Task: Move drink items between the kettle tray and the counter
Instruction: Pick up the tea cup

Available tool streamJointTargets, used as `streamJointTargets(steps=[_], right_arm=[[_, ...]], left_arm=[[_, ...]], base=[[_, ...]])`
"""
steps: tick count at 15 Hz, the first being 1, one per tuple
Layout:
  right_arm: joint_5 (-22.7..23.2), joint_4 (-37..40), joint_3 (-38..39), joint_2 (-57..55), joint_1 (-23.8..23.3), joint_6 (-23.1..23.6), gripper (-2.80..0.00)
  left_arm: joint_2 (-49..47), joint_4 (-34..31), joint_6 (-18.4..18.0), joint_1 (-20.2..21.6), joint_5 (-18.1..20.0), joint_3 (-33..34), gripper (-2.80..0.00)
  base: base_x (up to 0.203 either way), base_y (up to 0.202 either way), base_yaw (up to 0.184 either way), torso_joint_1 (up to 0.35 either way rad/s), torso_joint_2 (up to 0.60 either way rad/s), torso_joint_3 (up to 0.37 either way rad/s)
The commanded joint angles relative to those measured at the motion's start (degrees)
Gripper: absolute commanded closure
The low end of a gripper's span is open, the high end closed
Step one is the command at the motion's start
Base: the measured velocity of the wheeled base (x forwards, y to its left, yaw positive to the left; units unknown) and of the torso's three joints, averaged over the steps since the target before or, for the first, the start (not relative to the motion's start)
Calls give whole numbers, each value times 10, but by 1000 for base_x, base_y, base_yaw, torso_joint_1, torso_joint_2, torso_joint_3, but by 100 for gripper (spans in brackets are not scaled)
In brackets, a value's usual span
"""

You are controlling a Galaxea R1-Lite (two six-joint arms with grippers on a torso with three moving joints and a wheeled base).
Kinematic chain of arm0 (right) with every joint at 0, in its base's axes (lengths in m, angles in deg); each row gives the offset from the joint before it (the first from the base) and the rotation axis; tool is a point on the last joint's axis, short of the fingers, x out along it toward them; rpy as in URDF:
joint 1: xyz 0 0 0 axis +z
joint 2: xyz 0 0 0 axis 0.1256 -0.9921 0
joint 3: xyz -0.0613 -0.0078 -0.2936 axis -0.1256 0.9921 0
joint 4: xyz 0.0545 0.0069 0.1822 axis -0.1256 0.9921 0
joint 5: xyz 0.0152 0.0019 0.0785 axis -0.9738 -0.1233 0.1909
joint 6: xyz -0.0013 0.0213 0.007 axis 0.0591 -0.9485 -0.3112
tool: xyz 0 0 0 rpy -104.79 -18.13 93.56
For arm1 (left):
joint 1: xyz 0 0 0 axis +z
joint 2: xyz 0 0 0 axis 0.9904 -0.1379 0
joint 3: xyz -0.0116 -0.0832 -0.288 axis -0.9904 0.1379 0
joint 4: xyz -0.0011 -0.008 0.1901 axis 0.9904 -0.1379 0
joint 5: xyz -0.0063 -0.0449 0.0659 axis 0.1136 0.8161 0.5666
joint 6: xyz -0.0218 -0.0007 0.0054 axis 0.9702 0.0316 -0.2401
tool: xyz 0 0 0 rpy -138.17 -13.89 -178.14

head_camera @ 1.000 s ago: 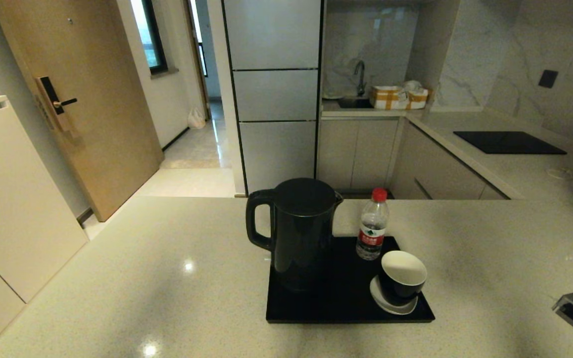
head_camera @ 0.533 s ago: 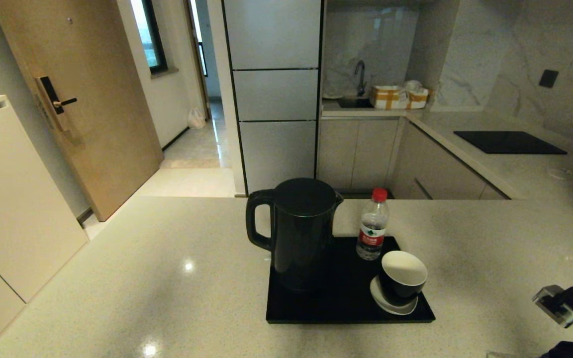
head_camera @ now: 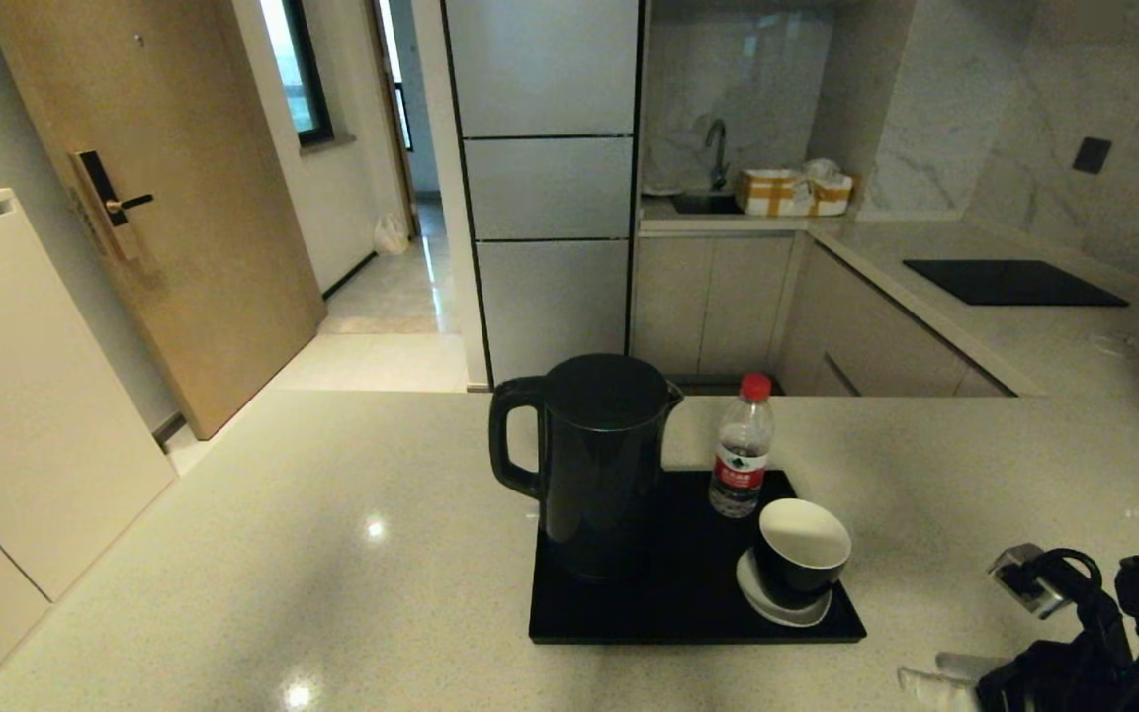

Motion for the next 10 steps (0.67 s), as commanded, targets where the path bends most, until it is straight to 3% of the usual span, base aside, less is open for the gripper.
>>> streamJointTargets(steps=[1, 5, 7, 10], right_arm=[[0, -48, 8, -49, 0, 1, -280], [-16, -279, 9, -266, 6, 25, -280], [-30, -376, -33, -341, 11, 43, -280], [-55, -410, -83, -365, 27, 52, -280]], left_arm=[[-1, 0, 0, 0, 0, 0, 0], [-1, 0, 0, 0, 0, 0, 0], [-1, 0, 0, 0, 0, 0, 0], [-1, 0, 0, 0, 0, 0, 0]], base=[[0, 0, 0, 0, 0, 0], [0, 0, 0, 0, 0, 0], [0, 0, 0, 0, 0, 0], [0, 0, 0, 0, 0, 0]])
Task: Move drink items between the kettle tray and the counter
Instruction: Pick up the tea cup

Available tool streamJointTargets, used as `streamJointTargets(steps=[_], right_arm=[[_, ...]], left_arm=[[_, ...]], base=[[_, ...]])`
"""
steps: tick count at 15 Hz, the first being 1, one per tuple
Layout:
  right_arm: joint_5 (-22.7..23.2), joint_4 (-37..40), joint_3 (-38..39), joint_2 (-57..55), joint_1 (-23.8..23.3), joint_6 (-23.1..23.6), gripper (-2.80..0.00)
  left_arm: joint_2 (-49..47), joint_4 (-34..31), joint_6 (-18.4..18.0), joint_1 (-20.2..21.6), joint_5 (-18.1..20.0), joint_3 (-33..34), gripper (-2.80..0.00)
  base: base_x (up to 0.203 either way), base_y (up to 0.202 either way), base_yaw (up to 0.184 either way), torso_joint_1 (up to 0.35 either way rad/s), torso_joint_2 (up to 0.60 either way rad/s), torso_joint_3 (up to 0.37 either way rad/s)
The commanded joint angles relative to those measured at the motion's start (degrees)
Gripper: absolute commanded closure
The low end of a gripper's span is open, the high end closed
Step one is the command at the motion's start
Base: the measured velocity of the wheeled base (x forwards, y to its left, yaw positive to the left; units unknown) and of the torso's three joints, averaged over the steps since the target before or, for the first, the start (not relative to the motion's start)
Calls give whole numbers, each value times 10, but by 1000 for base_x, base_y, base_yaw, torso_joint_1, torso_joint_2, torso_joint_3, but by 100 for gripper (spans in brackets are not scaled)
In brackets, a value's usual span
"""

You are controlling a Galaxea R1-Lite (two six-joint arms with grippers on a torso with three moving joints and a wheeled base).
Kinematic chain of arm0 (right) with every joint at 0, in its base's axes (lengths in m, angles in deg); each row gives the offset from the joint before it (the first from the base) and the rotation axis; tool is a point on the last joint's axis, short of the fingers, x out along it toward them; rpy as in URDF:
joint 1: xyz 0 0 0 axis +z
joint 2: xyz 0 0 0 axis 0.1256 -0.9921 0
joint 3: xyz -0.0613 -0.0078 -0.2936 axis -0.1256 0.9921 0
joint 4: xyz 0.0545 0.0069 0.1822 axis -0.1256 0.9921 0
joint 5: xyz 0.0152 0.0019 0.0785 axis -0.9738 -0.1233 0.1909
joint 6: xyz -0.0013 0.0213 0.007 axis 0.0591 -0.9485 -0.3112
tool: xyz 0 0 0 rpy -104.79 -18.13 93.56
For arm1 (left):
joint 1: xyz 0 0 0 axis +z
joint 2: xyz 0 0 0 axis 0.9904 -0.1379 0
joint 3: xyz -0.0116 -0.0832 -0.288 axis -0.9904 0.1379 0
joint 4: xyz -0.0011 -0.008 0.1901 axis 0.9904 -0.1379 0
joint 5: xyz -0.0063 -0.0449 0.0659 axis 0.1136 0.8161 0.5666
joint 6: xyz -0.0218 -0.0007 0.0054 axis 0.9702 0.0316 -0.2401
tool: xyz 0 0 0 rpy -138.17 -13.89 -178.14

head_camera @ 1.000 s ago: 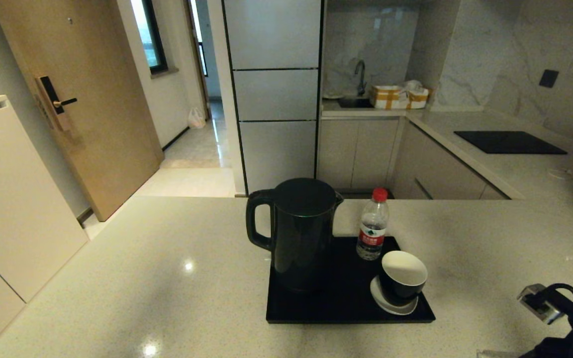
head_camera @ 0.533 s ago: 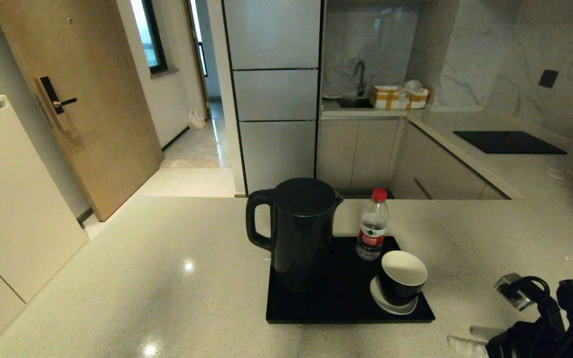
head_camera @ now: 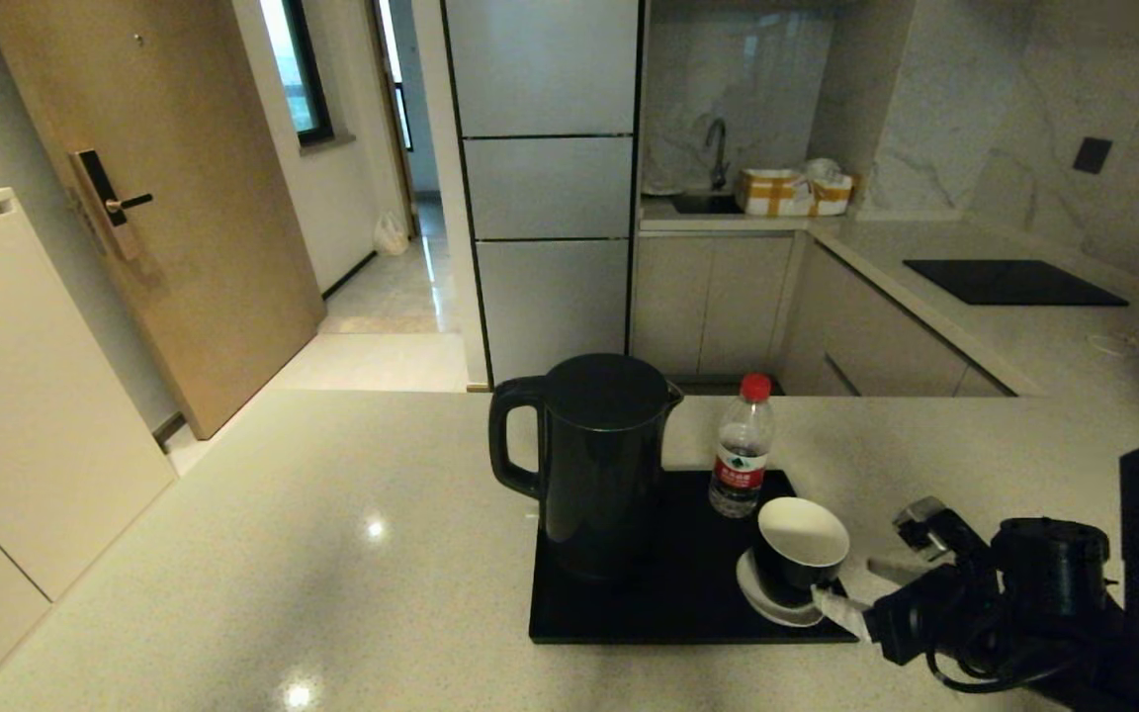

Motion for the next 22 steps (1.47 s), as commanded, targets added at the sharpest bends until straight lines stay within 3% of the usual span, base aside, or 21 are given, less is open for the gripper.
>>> streamJointTargets(steps=[1, 8, 12, 22], right_arm=[[-15, -8, -29, -42, 10, 0, -280], [-20, -8, 2, -25, 20, -23, -280], [-20, -8, 23, -4, 53, -24, -280], [-101, -8, -41, -34, 77, -26, -280]], left_arm=[[-1, 0, 0, 0, 0, 0, 0], [-1, 0, 0, 0, 0, 0, 0], [-1, 0, 0, 0, 0, 0, 0], [-1, 0, 0, 0, 0, 0, 0]], base=[[0, 0, 0, 0, 0, 0], [0, 0, 0, 0, 0, 0], [0, 0, 0, 0, 0, 0], [0, 0, 0, 0, 0, 0]])
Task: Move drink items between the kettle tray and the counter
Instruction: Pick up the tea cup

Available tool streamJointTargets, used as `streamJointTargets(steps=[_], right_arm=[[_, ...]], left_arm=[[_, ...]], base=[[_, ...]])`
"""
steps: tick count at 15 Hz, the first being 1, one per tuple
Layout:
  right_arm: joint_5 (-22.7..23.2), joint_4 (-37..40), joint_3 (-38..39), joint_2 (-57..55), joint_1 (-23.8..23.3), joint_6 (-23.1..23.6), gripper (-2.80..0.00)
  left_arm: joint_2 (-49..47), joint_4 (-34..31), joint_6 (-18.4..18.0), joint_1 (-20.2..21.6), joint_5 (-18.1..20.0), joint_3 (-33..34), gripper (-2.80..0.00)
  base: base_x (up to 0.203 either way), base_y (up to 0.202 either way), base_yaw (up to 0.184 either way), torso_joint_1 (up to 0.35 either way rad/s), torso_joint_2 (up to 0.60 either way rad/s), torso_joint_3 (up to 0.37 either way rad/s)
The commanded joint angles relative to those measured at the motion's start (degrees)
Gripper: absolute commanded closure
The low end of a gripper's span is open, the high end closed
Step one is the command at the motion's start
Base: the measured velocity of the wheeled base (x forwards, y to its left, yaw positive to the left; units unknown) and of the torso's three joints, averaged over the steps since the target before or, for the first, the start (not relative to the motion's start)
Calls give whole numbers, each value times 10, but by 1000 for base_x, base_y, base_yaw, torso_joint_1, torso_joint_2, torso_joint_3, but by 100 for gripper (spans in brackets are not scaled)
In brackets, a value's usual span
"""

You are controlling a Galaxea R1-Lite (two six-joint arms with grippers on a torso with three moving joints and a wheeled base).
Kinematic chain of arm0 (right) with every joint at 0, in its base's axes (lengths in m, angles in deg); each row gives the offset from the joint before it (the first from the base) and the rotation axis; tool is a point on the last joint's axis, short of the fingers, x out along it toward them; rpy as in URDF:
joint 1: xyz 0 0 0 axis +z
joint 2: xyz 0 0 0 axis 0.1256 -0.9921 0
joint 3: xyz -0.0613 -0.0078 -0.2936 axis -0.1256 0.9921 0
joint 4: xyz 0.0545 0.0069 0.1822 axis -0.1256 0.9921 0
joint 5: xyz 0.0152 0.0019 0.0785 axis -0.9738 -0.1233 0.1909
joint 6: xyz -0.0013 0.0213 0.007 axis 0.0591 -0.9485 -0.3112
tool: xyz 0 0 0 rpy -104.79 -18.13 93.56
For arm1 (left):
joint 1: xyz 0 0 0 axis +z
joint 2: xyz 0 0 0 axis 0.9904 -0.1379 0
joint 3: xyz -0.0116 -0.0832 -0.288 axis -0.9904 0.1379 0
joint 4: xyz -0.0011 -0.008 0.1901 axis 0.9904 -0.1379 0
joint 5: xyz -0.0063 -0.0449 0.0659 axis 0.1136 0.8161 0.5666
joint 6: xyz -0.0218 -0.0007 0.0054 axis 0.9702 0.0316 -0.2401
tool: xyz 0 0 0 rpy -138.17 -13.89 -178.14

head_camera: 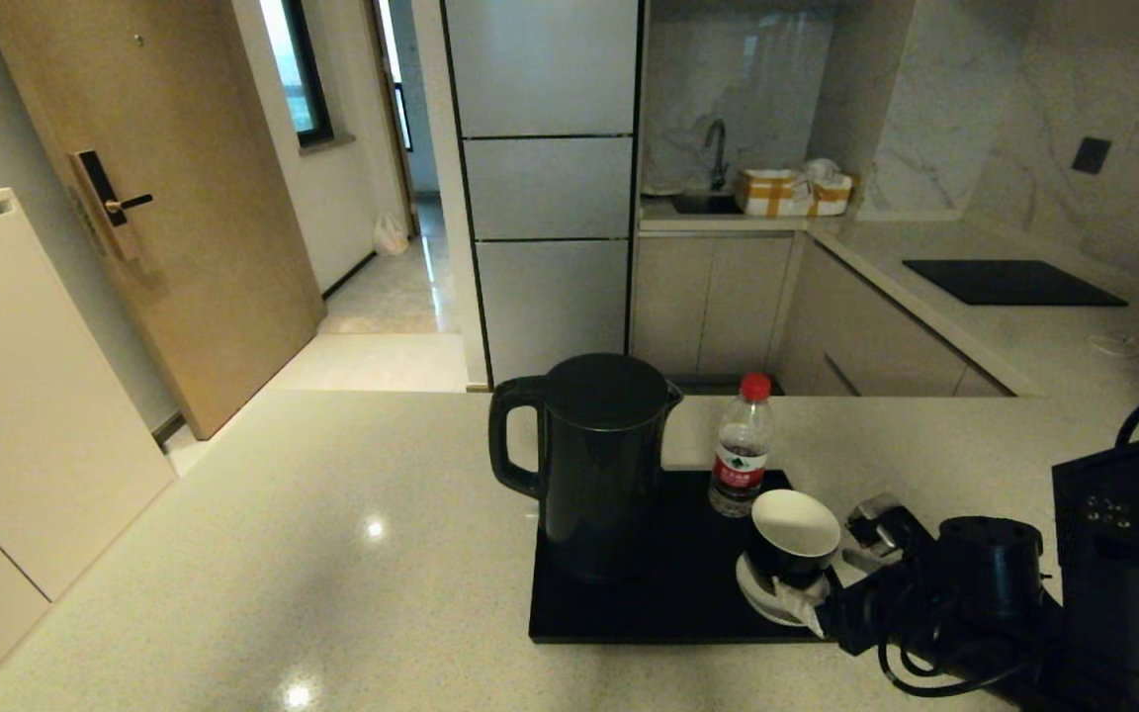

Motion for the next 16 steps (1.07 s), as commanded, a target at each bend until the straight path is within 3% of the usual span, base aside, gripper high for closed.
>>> streamJointTargets(steps=[1, 8, 16], right_arm=[[-12, -5, -23, -20, 3, -7, -280], [-23, -5, -67, -52, 34, -24, -280], [-56, -5, -94, -52, 37, -39, -280]], left_arm=[[-1, 0, 0, 0, 0, 0, 0], [-1, 0, 0, 0, 0, 0, 0], [-1, 0, 0, 0, 0, 0, 0]], base=[[0, 0, 0, 0, 0, 0], [0, 0, 0, 0, 0, 0], [0, 0, 0, 0, 0, 0]])
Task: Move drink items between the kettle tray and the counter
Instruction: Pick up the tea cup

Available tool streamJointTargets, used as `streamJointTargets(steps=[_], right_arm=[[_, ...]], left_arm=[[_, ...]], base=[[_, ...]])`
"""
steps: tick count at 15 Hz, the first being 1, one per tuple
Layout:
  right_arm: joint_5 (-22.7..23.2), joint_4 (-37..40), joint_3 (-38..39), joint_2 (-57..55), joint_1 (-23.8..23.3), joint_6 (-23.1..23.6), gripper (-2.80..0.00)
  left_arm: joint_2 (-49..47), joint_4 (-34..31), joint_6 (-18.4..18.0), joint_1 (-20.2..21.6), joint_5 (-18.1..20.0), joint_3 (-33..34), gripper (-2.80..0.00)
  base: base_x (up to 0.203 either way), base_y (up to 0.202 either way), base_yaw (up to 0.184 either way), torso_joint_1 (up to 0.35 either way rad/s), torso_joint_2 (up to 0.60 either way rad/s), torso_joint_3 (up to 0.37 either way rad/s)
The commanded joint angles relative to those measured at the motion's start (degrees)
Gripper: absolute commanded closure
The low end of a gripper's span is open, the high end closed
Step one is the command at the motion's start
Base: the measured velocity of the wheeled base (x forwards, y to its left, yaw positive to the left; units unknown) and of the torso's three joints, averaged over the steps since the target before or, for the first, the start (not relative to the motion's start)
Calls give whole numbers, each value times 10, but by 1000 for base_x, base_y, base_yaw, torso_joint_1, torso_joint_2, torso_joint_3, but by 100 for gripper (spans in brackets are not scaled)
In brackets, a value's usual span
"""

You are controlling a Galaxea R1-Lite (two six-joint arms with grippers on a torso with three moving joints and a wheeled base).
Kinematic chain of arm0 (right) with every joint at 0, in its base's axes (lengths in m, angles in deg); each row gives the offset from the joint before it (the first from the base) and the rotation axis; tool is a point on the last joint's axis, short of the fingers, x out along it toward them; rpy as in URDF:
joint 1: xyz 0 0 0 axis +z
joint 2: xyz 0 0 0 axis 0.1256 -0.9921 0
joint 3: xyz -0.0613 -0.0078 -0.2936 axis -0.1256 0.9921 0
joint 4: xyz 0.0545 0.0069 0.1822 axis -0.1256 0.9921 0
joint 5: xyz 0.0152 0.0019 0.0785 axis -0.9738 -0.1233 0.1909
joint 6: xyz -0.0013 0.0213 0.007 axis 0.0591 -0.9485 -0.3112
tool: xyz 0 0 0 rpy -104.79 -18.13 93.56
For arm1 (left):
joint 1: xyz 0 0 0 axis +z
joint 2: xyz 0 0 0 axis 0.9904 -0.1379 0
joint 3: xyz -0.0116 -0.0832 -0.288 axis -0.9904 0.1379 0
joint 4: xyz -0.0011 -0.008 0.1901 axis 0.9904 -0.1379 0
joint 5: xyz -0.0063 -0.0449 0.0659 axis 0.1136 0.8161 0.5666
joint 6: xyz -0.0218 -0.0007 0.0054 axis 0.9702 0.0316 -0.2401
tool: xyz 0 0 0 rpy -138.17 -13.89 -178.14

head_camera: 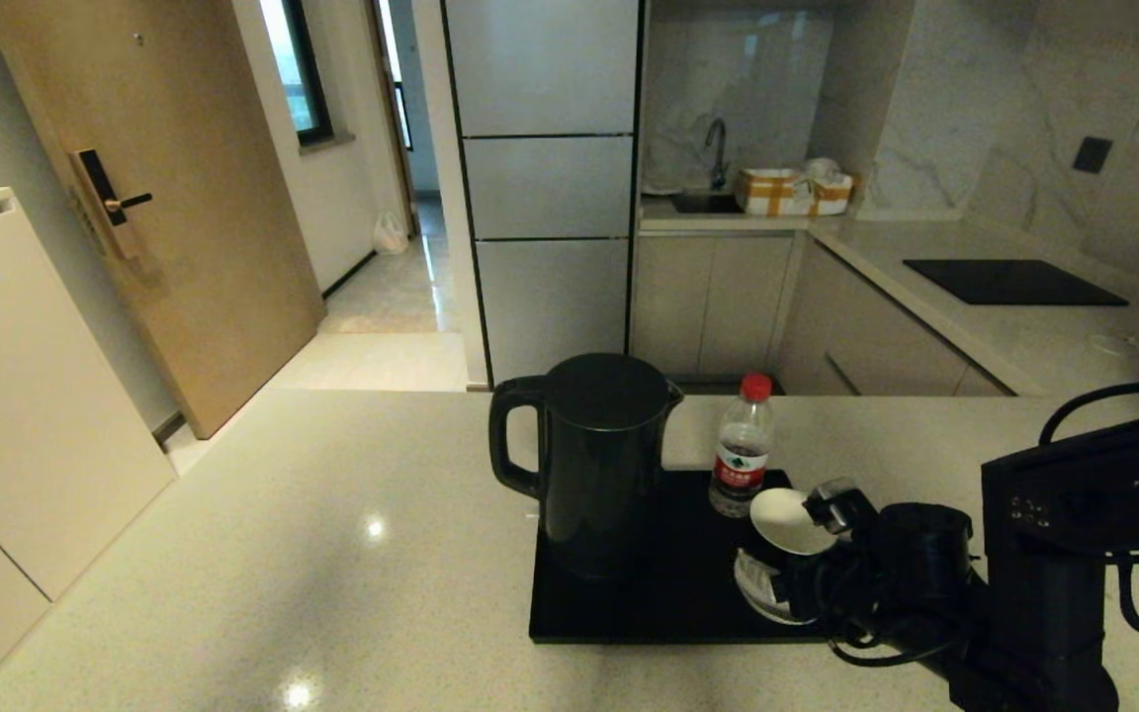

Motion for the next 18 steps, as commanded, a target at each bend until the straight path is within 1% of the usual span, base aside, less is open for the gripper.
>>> streamJointTargets(steps=[1, 6, 7, 8, 9, 15, 18], right_arm=[[-1, -5, -2, 0, 0, 0, -280], [-7, -5, -4, -2, 0, -3, -280], [-20, -5, -6, -6, 0, -3, -280], [-20, -5, -6, -6, 0, -3, -280], [-20, -5, -8, -6, 0, -3, 0], [-20, -5, -9, -11, 3, -3, 0], [-21, -5, 1, 10, 3, -2, 0]], left_arm=[[-1, 0, 0, 0, 0, 0, 0], [-1, 0, -1, 0, 0, 0, 0], [-1, 0, -1, 0, 0, 0, 0], [-1, 0, -1, 0, 0, 0, 0], [-1, 0, -1, 0, 0, 0, 0], [-1, 0, -1, 0, 0, 0, 0], [-1, 0, -1, 0, 0, 0, 0]], base=[[0, 0, 0, 0, 0, 0], [0, 0, 0, 0, 0, 0], [0, 0, 0, 0, 0, 0], [0, 0, 0, 0, 0, 0], [0, 0, 0, 0, 0, 0], [0, 0, 0, 0, 0, 0], [0, 0, 0, 0, 0, 0]])
